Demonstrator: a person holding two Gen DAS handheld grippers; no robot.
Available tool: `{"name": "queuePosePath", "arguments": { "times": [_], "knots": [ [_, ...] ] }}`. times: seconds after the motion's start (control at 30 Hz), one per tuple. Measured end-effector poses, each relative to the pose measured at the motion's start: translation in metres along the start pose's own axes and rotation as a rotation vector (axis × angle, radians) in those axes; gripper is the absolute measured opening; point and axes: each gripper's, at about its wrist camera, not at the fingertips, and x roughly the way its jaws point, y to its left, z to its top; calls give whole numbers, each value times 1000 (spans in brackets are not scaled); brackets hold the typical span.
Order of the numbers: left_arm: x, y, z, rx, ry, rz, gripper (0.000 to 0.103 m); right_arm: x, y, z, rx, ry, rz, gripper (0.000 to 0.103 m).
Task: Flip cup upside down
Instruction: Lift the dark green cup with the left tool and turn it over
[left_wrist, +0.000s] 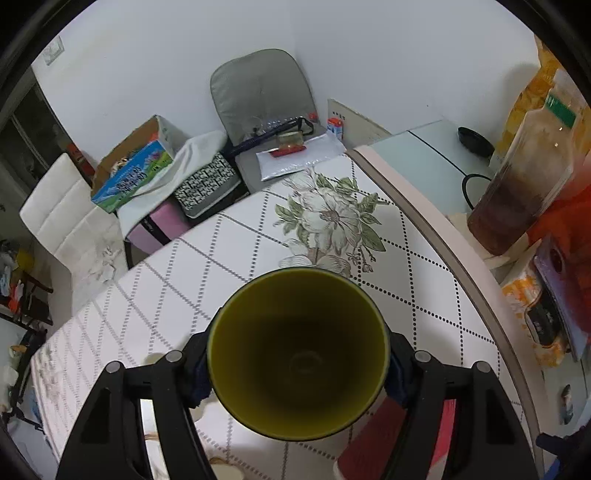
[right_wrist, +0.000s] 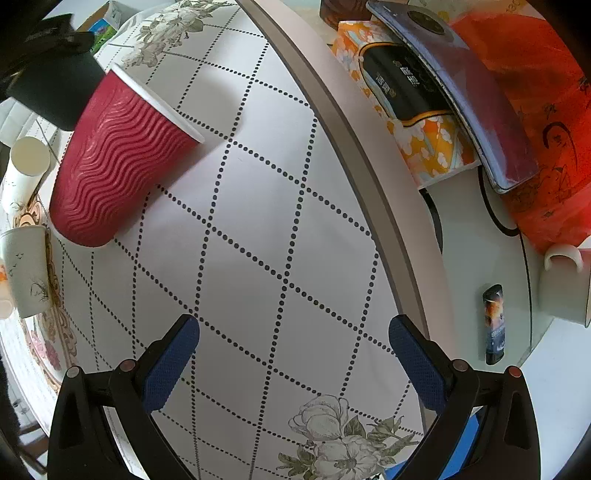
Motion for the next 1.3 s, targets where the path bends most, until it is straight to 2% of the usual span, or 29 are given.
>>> {"name": "queuePosePath", "arguments": {
  "times": [0.13, 0.37, 0.57, 0.77, 1.07, 1.3],
  "knots": [
    [-28, 6, -5, 9, 3, 16, 69, -11, 2, -2, -22, -5, -5, 103],
    [-72, 16, -32, 1, 69, 23, 69, -33, 12, -17, -83, -7, -3, 103],
    [-103, 23, -68, -37, 141, 28, 69, -48, 21, -40, -142, -1, 5, 103],
    [-125, 29, -119, -96, 237, 24, 68, -59, 28, -72, -212, 12, 1, 103],
    [-130, 39, -215, -220, 451, 1, 68, -55, 31, -124, -280, 43, -5, 103],
    [-104, 50, -296, -366, 726, -90, 68, -54, 35, -154, -340, 58, -16, 103]
  ]
}}
